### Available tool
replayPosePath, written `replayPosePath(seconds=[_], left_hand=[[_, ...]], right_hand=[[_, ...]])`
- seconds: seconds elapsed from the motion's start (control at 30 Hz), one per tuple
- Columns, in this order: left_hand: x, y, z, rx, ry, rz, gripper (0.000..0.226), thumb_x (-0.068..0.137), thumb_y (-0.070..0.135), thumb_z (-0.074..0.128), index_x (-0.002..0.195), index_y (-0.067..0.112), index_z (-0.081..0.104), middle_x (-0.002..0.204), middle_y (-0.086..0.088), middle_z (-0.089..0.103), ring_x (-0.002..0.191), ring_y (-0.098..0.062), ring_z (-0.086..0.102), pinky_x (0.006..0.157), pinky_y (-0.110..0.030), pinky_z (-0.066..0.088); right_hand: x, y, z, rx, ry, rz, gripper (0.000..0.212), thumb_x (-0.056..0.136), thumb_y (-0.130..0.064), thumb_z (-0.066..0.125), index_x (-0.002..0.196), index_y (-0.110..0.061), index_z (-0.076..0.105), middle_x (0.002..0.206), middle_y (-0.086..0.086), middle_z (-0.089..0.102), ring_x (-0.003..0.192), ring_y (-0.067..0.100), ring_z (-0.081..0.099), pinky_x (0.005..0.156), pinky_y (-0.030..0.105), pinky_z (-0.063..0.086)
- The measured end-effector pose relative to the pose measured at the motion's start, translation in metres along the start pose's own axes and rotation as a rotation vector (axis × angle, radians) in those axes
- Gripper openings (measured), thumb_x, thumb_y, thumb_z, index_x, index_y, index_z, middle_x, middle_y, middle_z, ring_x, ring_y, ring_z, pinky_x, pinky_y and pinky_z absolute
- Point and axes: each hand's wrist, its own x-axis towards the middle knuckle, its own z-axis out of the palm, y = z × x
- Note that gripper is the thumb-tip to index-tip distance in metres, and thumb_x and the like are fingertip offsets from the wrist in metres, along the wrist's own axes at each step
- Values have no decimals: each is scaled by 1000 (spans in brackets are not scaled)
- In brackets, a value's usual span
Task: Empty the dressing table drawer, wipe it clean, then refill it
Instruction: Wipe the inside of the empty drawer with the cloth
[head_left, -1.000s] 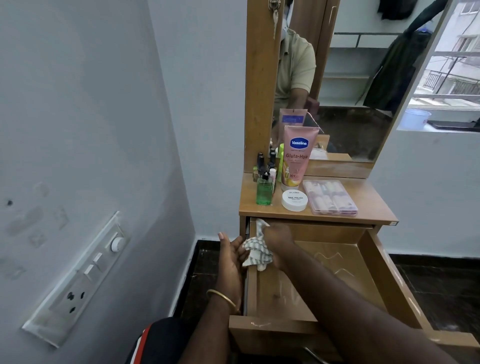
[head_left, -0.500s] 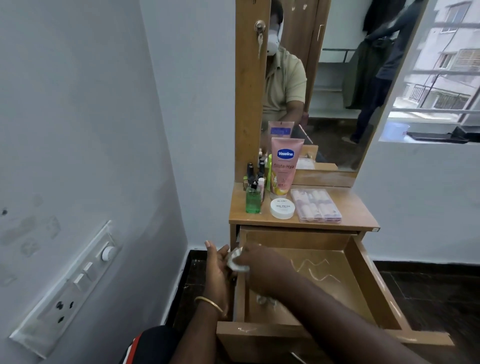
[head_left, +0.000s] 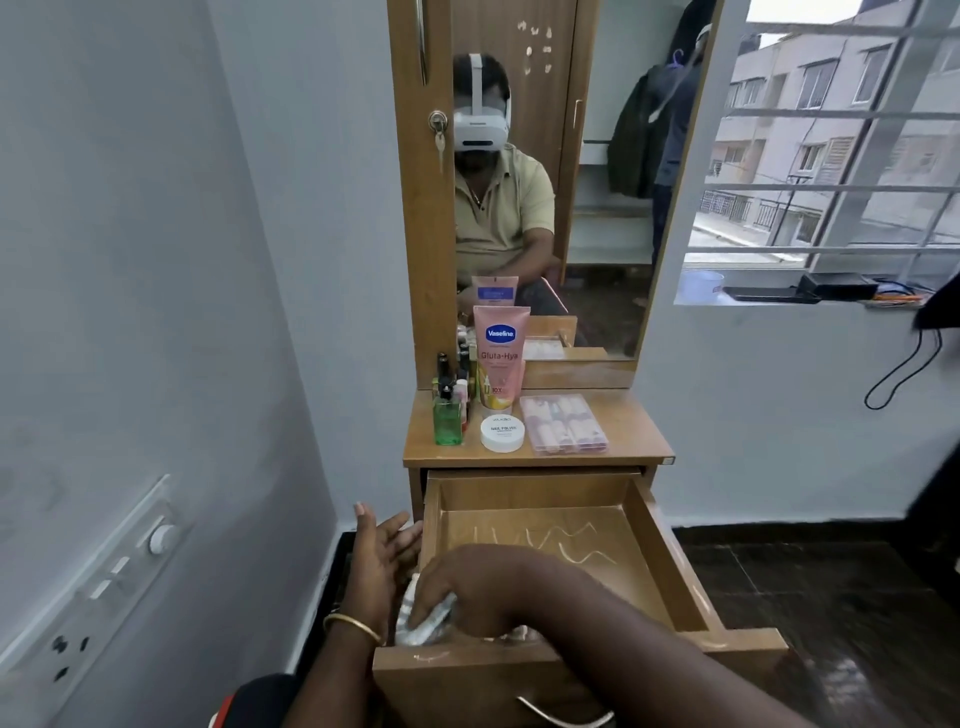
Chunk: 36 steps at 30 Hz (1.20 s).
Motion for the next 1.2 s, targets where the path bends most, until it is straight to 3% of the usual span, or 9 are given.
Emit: replayPosePath(seconds=[0.1, 0.27, 0.37, 0.47, 0.6, 0.8, 0.93, 1.03, 1.2], left_hand=[[-3, 3, 0, -2, 1, -28, 89, 83, 77, 24, 134, 8, 50, 134, -17, 58, 116, -31, 54, 92, -48, 46], [-9, 3, -2, 99, 10, 16, 100, 73, 84, 24, 137, 12, 51, 131, -12, 62, 113, -25, 60, 88, -41, 48], [-12, 6, 1, 96, 33, 2, 102, 71, 84, 26, 138, 11, 50, 135, -13, 60, 112, -26, 60, 94, -45, 48], [-12, 9, 4, -40, 37, -69, 101, 75, 81, 33, 141, 5, 44, 145, -18, 48, 121, -36, 54, 106, -55, 40], [-11, 12, 5, -92, 25, -97, 93, 91, 72, 25, 147, -1, 36, 147, -24, 45, 134, -38, 45, 103, -49, 39], [-9, 11, -2, 41, -9, -66, 93, 89, 76, 17, 146, 6, 39, 145, -19, 50, 131, -33, 48, 105, -49, 39], [-13, 8, -6, 152, -4, -1, 92, 85, 81, 16, 141, 15, 47, 135, -9, 60, 120, -25, 59, 99, -47, 46], [-17, 11, -8, 230, -11, 11, 89, 82, 82, 20, 136, 19, 51, 129, -5, 65, 114, -22, 62, 102, -51, 45], [-20, 22, 1, 452, -14, 138, 79, 88, 73, 22, 137, 18, 52, 130, -2, 63, 116, -22, 60, 106, -53, 41]], right_hand=[[-2, 4, 8, -19, 54, 3, 44, 94, -2, 54, 137, -7, 57, 141, 14, 51, 128, 30, 45, 107, 40, 37], [-7, 18, 11, -34, -26, 52, 49, 89, 2, 59, 130, -24, 63, 144, 0, 51, 131, 23, 46, 111, 43, 37], [-12, 20, 2, -65, 79, 78, 49, 89, 0, 58, 127, -30, 63, 140, -4, 52, 125, 20, 50, 103, 39, 44], [-12, 13, 3, -59, 242, -2, 48, 91, -5, 54, 127, -36, 62, 131, -6, 62, 115, 20, 57, 98, 43, 47], [-9, -7, 15, -329, 316, -220, 56, 91, -3, 54, 137, -34, 55, 135, -1, 61, 118, 26, 57, 95, 42, 43], [-26, 4, 35, -391, 275, -348, 50, 87, -2, 64, 128, -30, 65, 135, -2, 61, 127, 25, 50, 98, 45, 42], [-62, 28, 25, -327, 224, -272, 37, 93, -25, 63, 128, -35, 62, 141, -12, 54, 134, 13, 40, 92, 18, 37], [-78, 39, 19, -316, 203, -197, 36, 92, -25, 65, 125, -39, 63, 139, -18, 53, 134, 8, 39, 92, 29, 47], [-61, 10, 35, -342, 323, -254, 36, 93, -25, 56, 127, -35, 62, 139, -12, 56, 132, 15, 45, 91, 31, 41]])
